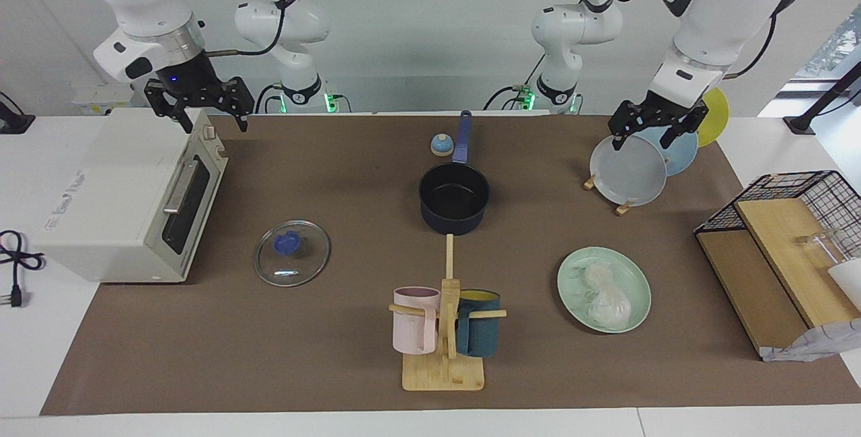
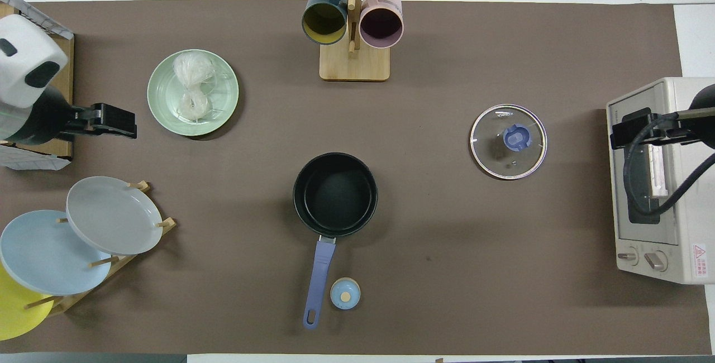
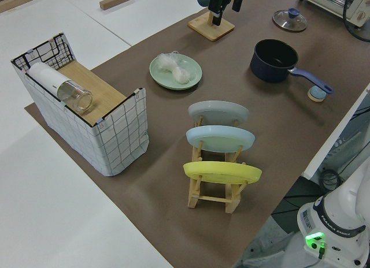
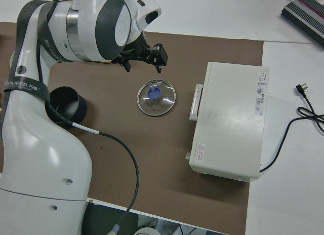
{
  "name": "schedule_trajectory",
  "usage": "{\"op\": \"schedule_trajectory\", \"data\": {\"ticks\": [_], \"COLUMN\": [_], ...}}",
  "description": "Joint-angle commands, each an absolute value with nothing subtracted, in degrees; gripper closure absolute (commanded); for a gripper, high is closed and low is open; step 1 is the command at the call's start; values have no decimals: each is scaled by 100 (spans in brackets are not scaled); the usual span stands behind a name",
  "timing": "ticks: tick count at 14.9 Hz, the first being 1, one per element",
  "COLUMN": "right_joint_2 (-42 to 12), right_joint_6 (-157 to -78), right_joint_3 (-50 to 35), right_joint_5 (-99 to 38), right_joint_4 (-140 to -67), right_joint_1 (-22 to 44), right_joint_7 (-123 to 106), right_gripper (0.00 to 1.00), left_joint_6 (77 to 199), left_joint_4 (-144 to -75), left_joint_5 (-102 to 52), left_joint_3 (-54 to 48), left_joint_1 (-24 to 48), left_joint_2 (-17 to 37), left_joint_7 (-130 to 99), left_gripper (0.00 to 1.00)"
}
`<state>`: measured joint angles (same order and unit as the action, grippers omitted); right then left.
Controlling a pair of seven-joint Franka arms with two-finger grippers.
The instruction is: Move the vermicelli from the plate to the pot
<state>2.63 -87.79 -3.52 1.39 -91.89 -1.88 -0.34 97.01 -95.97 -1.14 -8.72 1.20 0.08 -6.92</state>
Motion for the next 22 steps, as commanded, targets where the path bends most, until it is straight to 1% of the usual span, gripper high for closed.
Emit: {"op": "schedule_trajectory", "data": {"ticks": [1,3,4,6,9,12,14,15,16,17,18,20,21,22], "right_joint_2": [422,396,361,264,-341,-711,-765,-747,-764,-826,-904,-1010,-1063,-1124], "right_joint_6": [-8858,-9393,-9596,-10254,-10747,-11721,-12345,-12514,-12524,-12551,-12603,-12717,-12944,-13138], "right_joint_3": [-378,-395,-387,-396,-396,-387,-387,-387,-378,-378,-378,-378,-378,-378], "right_joint_5": [9,9,0,0,9,26,35,35,79,105,105,105,105,105], "right_joint_4": [-9386,-9605,-9798,-10246,-10336,-10704,-11133,-11275,-11311,-11346,-11381,-11469,-11574,-11723], "right_joint_1": [-150,8,52,210,412,413,387,387,369,360,282,255,246,246], "right_joint_7": [44,35,35,35,44,-235,-378,-439,-648,-798,-808,-835,-835,-826], "right_gripper": [0,0,0,0,0,0,0,0,0,0,0,0,0,0], "left_joint_6": [10456,11045,11231,11564,12338,12717,12849,12850,12850,12876,12885,12972,13034,13060], "left_joint_4": [-9545,-9545,-9536,-9492,-9492,-9466,-9431,-9431,-9431,-9439,-9439,-9448,-9448,-9448], "left_joint_5": [17,332,430,649,835,914,923,914,914,905,897,870,835,835], "left_joint_3": [-844,-844,-852,-844,-844,-861,-853,-853,-853,-853,-853,-861,-861,-861], "left_joint_1": [307,378,343,351,361,352,352,352,343,343,325,325,316,308], "left_joint_2": [867,1421,1615,2002,2565,2865,2970,2988,2988,2988,2988,2988,2988,2997], "left_joint_7": [-791,-721,-616,-370,-360,-290,-124,60,166,184,193,193,193,193], "left_gripper": [0,0,0,0,0,0,0,0,0,11,35,95,100,100]}}
